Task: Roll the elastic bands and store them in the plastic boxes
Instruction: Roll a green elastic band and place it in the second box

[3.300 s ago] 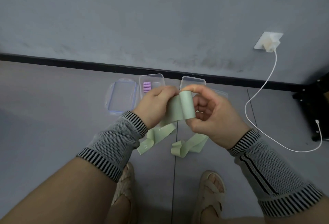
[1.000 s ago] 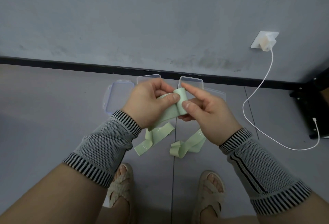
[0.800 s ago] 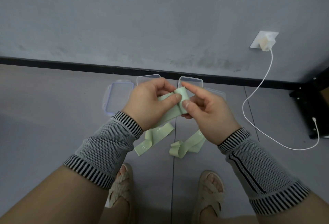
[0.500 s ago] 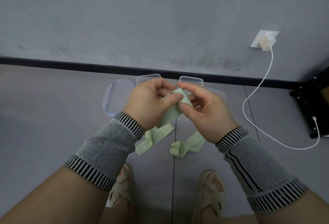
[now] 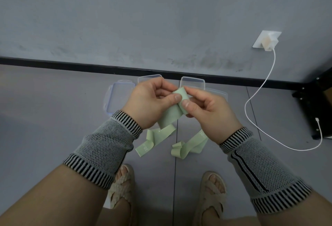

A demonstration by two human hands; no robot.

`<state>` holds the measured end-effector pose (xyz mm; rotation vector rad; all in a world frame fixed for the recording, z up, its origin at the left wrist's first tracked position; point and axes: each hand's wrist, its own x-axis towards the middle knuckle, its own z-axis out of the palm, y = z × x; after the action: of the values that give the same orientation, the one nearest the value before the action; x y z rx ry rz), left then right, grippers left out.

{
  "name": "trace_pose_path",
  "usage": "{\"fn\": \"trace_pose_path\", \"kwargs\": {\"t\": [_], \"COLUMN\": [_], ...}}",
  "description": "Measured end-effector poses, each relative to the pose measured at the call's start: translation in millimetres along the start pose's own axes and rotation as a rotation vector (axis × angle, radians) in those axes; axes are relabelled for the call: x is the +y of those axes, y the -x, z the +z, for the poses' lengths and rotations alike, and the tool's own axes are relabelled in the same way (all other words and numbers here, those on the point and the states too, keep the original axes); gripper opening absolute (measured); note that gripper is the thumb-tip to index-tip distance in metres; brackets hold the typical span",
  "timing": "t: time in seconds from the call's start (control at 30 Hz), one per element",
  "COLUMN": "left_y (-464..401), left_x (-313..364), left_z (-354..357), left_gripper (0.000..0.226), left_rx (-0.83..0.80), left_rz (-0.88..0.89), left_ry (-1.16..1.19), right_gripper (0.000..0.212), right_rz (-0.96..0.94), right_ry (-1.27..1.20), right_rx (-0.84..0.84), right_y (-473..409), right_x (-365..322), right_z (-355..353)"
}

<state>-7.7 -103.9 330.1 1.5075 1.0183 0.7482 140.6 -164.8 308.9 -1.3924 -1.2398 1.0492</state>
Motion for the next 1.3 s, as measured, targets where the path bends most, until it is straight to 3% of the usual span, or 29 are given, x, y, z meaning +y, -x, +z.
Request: {"fn": "trace_pose_path", "kwargs": {"t": [0.27,0.77,1.0,1.2,1.3], "left_y": [1.6,0.8,2.7,2.9,1.9], "left_x": [-1.2,0.5,1.0,0.7,-2.1], "left_z": [-0.6,1.2,2.1,3.0,5.2], "left_gripper": [0.017,0.019,0.017,0.029,0.023], "left_rx": [-0.024,0.043,0.018,-0.059,-0.062], "left_rz": [0.083,0.123,0.139,0.143,0.101], "left_ry": [-0.094,-0.098,-0.208,-0.185,-0.140], "right_gripper": [0.027,0.028,0.030,0.028,0.028], "right_rz": [0.027,0.035,0.099,0.106,0.082], "right_ry": [-0.148,-0.093,-0.079,-0.059,-0.002], "right_rx": [0.042,0.047,-0.004,0.039,0.074], "right_y": [0.2,0.3,2.4,0.4,-0.6], "right_x": [-2.5,-6.7,-8.2,-5.8,-4.9], "right_z": [-3.0,0.3,-2.9,-5.0,-1.4]}}
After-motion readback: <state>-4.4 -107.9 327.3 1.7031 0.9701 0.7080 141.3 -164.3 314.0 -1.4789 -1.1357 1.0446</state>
